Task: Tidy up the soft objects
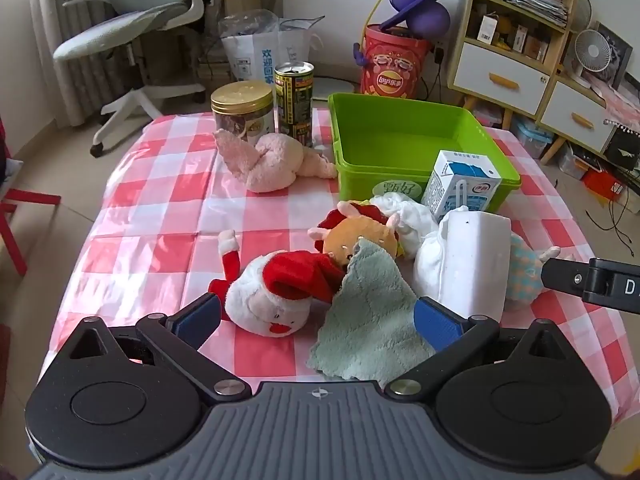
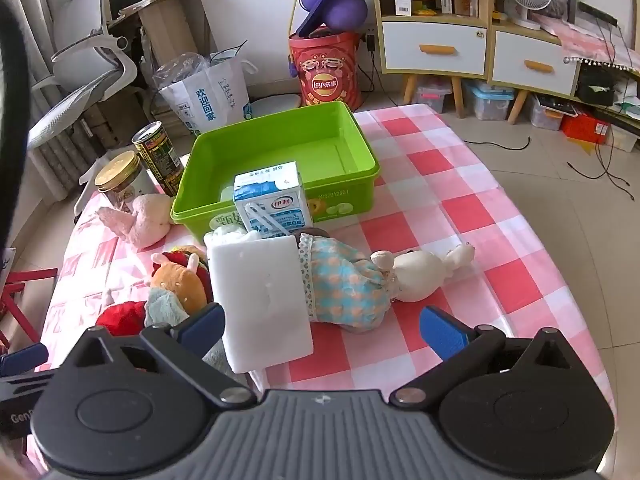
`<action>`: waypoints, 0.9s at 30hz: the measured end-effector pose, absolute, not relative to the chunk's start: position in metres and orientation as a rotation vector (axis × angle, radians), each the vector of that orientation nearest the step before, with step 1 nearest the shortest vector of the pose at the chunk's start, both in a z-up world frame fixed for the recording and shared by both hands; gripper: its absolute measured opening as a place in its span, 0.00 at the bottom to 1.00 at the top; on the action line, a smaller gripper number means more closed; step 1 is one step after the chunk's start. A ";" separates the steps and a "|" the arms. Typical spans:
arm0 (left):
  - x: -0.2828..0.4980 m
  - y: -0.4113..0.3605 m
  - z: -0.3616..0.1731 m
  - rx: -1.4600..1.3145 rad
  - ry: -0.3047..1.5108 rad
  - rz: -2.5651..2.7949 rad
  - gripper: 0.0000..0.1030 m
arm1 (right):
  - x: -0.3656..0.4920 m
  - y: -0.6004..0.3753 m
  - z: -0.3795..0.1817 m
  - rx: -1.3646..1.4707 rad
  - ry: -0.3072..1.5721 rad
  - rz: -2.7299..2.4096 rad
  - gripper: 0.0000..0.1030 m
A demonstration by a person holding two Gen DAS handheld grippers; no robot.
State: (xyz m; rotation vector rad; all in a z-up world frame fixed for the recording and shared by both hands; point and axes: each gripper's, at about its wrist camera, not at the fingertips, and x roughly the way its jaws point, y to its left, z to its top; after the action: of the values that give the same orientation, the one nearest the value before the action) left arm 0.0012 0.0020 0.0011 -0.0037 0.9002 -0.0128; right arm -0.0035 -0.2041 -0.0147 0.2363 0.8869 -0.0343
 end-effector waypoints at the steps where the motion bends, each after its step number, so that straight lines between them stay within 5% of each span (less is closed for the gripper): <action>1: 0.001 0.002 0.001 -0.004 0.899 -0.013 0.95 | -0.003 -0.204 -0.015 0.236 0.888 -0.034 0.80; 27: 0.002 0.006 0.002 -0.013 0.895 0.009 0.95 | -0.004 -0.203 -0.014 0.251 0.891 -0.013 0.80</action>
State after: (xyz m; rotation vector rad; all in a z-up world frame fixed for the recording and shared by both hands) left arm 0.0019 0.0057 0.0025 -0.0131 0.8945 0.0087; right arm -0.0041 -0.2031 -0.0141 0.2508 0.8913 -0.0133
